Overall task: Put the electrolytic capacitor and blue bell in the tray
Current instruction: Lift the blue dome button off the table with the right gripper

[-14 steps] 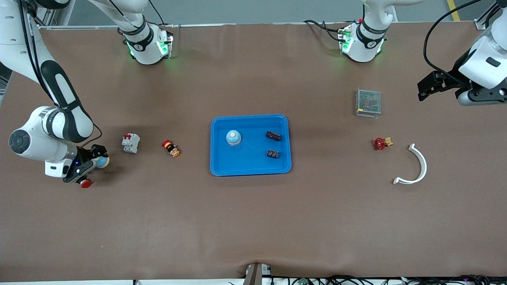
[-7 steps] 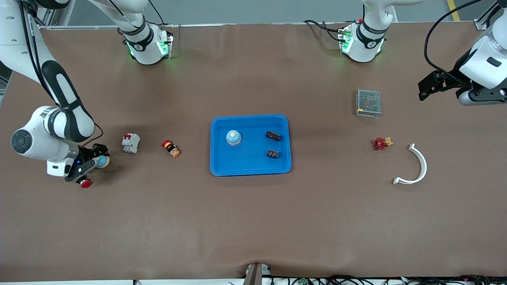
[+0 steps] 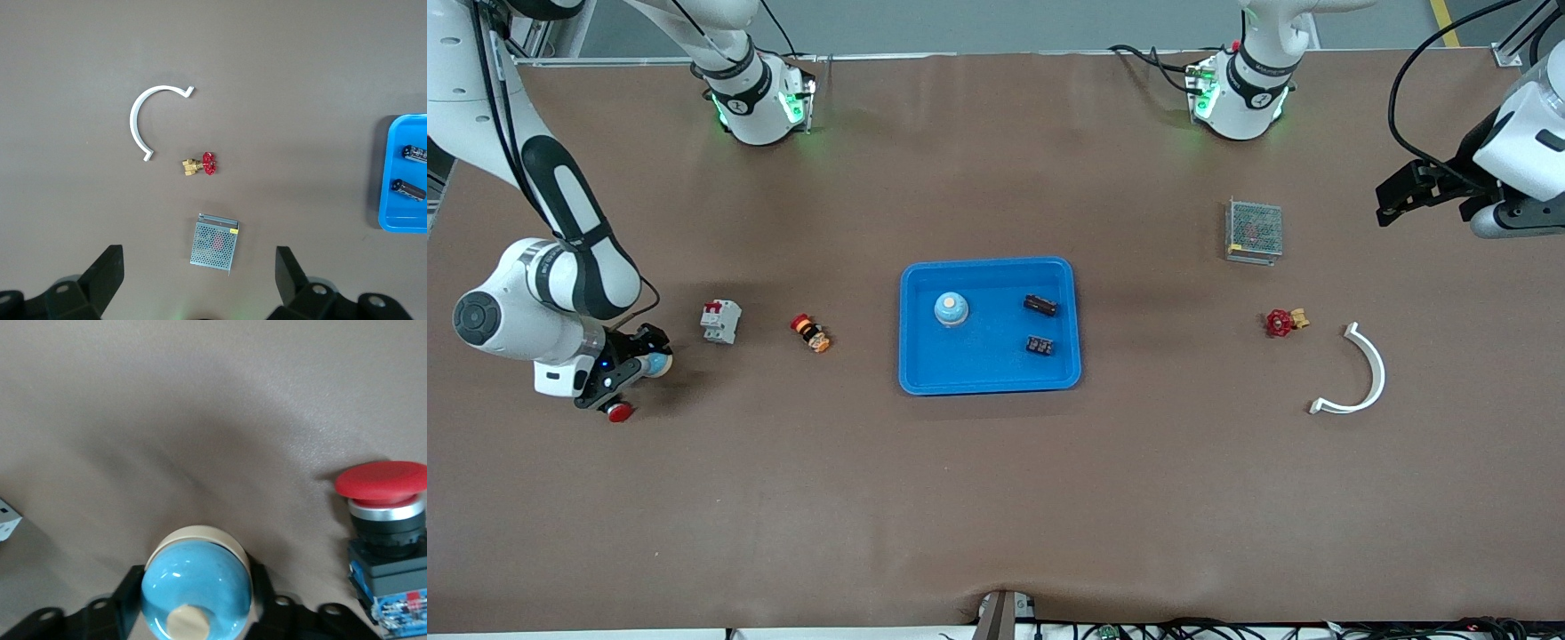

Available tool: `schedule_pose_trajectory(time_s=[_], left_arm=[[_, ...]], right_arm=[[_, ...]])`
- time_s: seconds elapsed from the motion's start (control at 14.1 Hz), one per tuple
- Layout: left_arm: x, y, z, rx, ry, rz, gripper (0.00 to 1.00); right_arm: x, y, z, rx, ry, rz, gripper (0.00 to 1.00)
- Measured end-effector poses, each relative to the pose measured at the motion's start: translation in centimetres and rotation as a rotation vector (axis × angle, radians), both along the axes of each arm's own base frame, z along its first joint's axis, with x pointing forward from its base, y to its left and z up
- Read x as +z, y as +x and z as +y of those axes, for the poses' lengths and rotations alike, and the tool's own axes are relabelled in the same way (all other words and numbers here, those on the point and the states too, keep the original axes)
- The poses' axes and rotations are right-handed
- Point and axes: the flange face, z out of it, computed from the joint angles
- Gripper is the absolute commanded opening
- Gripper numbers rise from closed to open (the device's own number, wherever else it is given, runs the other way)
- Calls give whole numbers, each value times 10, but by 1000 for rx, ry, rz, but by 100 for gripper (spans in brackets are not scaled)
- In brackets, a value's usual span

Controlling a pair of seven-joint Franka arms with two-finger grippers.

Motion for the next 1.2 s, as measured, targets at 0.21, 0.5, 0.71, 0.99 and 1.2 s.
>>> schedule_pose_trajectory(time_s=[0.21, 0.5, 0.71, 0.99, 1.2], left_arm=[[0, 0, 0, 0, 0, 0, 100], [0, 0, 0, 0, 0, 0, 100], [0, 0, 0, 0, 0, 0, 100], [0, 0, -1, -2, 0, 1, 100], [0, 0, -1, -3, 0, 0, 100]], right_arm=[[2, 2, 1, 2, 0, -6, 50], [21, 18, -4, 1, -4, -15, 42], [46, 34, -7, 3, 0, 6, 42], [89, 58, 6, 19, 5, 36, 42], [151, 79, 43, -13, -8, 69, 42]])
